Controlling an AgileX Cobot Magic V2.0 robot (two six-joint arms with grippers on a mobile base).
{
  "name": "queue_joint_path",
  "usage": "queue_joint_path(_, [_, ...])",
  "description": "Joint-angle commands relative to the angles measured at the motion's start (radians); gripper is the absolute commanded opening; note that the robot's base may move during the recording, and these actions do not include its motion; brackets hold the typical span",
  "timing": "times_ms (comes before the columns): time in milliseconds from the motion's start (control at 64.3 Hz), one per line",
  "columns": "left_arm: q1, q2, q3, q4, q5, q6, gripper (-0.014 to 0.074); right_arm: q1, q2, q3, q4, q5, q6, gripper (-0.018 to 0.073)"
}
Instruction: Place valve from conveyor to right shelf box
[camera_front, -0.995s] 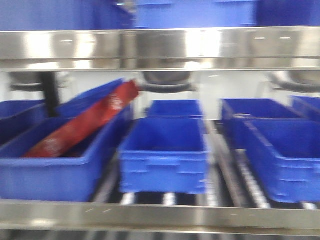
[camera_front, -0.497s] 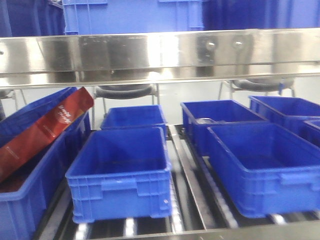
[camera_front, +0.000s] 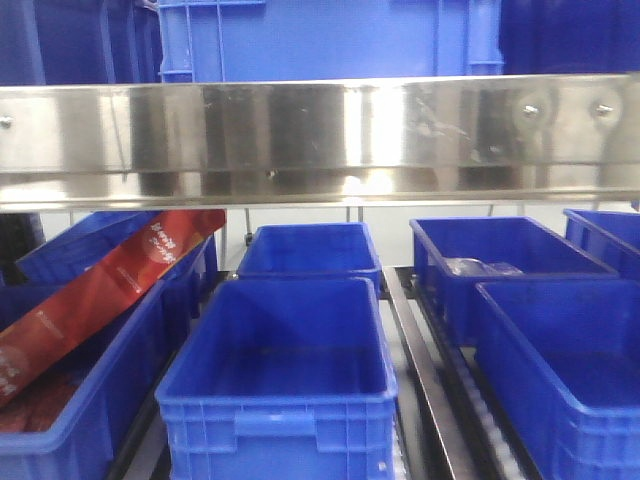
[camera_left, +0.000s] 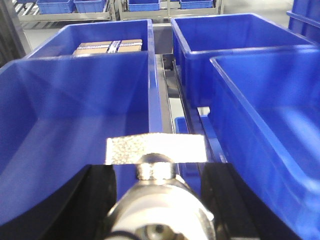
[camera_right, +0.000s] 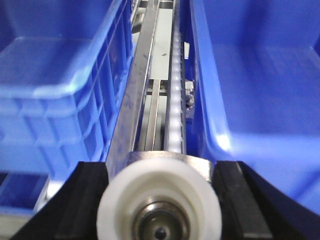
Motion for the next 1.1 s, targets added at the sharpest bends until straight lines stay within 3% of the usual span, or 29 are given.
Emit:
queue_joint_path(0, [-0.001,-0.013,-0.014,-0.006,-0.058,-0.007,-0.0111,-0.002,-0.015,-0.017,-0.005,-0.069,-0.001,-0.0151])
queue_joint_path(1088, [-0.001,-0.013,-0.014,-0.006,-0.058,-0.007,-0.0111,-0.002,-0.015,-0.017,-0.005,-0.069,-0.001,-0.0151])
